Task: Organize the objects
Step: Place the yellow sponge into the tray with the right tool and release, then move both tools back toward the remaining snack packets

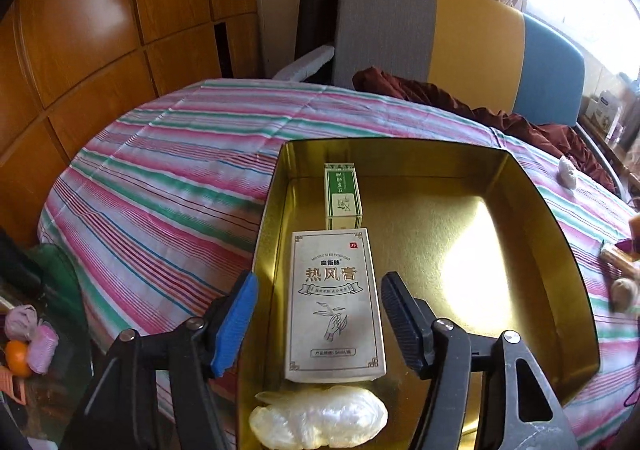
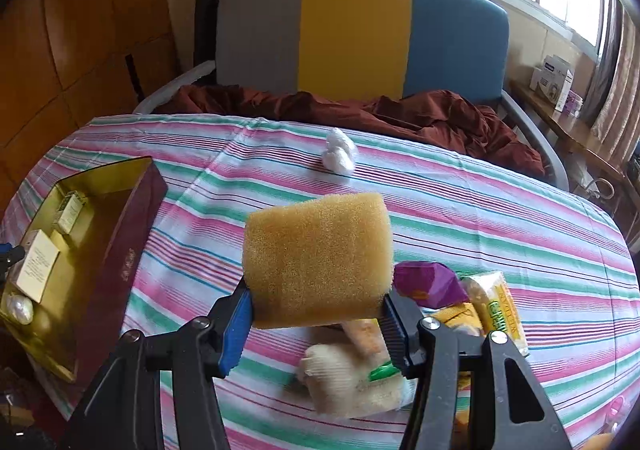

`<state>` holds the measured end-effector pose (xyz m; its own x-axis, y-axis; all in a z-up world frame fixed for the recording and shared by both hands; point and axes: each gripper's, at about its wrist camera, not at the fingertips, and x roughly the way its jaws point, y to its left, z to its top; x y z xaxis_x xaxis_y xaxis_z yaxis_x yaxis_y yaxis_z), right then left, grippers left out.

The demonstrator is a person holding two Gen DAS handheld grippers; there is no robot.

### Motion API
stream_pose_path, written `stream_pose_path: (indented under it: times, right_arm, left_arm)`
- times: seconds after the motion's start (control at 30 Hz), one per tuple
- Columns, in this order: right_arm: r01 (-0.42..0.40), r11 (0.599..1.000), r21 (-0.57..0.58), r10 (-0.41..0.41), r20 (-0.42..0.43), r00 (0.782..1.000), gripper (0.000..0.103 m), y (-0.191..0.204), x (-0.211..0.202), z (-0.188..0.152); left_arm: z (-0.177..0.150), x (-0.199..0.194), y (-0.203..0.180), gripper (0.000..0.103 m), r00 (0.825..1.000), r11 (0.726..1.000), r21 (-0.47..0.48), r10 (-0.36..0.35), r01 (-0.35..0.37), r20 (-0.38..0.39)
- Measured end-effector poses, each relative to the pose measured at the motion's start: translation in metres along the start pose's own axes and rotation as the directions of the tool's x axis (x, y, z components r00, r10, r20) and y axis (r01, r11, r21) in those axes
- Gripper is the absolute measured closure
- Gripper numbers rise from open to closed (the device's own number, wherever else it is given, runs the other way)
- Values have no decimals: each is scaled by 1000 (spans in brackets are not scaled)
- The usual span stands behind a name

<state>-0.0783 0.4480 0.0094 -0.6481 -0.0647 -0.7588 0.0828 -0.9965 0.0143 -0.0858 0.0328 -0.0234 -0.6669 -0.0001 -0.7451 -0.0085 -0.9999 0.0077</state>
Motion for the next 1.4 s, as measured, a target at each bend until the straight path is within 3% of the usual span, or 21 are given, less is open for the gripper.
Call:
stream_pose_path:
  times: [0.13,0.37,0.73,0.8,0.93,1.13,1.4]
  right_arm:
    - [-107,993,-52,108,12,994,46,48,-15,1]
    - [-276,948,-158,277,-18,961,45,149,-21,-2]
    - [-457,878,-142,427,-201,882,39,250,25,-24]
    - [-473,870,-142,436,-226,871,37,262,31,-30]
    - [-506,846,-168,456,-263,850,19,279,34,-42]
    - [-487,860,-154,447,-233,864,19,270,25,-42]
    - [-391,915,-103,378,-123,917,19,207,-6,-32]
  left_arm:
    - [-4,-13,0,31,1000,1000,6,-4,4,29]
    - [-8,-38,2,23,996,1000,12,-1,0,93]
    - [-17,-59,15,11,988,1000,8,21,-22,155]
    - [-19,-60,18,7,986,1000,3,19,-20,164]
    - [-20,-62,20,4,985,1000,-1,6,-6,173]
    - [-20,-62,24,4,983,1000,-7,5,-4,181]
    - [-21,-60,20,4,985,1000,13,-4,2,173]
